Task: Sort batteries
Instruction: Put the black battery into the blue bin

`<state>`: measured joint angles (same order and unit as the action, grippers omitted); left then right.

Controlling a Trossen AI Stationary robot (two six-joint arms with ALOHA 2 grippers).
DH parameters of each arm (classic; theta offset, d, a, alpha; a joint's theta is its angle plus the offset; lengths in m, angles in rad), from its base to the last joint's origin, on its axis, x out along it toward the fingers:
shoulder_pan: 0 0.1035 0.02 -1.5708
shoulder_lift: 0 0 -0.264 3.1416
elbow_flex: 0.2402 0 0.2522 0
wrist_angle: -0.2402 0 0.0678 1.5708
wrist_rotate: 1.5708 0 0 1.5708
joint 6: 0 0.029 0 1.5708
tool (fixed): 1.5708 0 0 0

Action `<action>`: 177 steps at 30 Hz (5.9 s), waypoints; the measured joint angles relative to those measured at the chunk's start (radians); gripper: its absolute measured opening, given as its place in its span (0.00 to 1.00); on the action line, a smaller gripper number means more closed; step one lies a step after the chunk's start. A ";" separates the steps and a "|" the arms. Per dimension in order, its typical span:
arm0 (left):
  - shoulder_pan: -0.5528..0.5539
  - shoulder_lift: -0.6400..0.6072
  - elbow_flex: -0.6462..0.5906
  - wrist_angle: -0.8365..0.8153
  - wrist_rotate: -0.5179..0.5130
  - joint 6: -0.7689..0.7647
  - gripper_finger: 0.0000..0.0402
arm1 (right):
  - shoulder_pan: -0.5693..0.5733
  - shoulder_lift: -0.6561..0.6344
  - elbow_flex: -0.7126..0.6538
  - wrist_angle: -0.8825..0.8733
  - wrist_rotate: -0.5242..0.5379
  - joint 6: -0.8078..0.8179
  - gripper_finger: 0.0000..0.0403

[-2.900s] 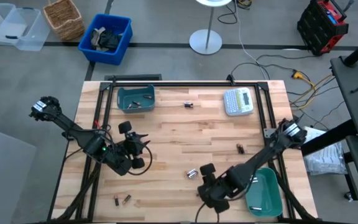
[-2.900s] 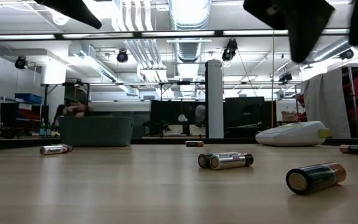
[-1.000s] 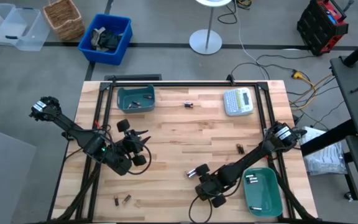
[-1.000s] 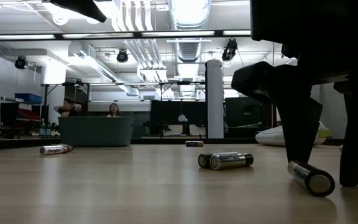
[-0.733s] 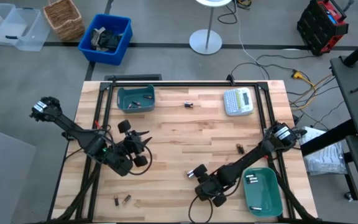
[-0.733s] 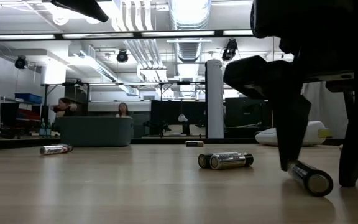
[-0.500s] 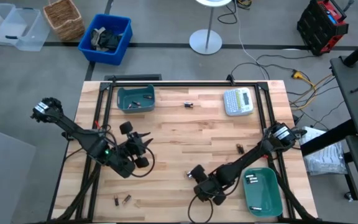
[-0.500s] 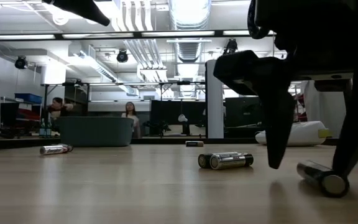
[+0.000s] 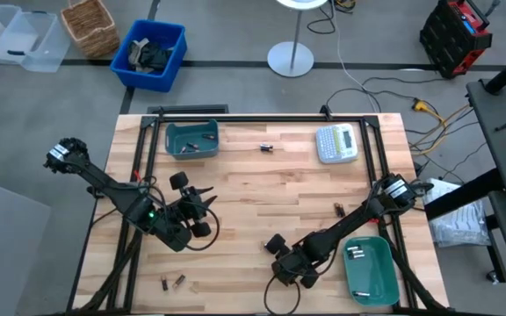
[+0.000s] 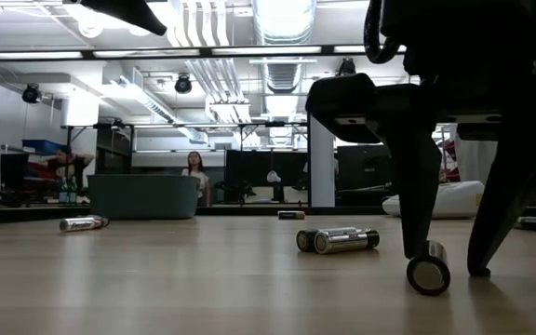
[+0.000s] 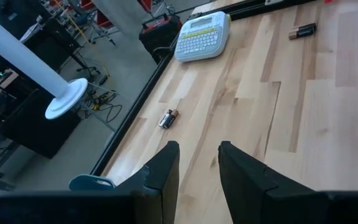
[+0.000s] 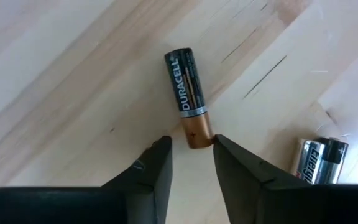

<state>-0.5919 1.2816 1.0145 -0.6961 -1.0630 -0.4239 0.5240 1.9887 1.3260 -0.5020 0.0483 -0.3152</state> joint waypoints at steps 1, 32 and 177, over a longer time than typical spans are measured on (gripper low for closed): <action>0.000 0.000 0.000 0.001 0.000 0.000 0.23 | -0.001 0.016 0.008 -0.006 0.000 0.004 0.26; 0.000 0.000 0.000 0.007 0.002 -0.003 0.23 | -0.034 0.072 0.069 0.009 -0.110 -0.043 0.09; 0.208 -0.223 0.109 -0.357 0.138 -0.302 0.07 | -0.310 -0.459 0.060 0.035 0.585 0.123 0.38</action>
<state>-0.3838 1.0586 1.1233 -1.0531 -0.9247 -0.7260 0.2135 1.5301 1.3859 -0.4669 0.6331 -0.1921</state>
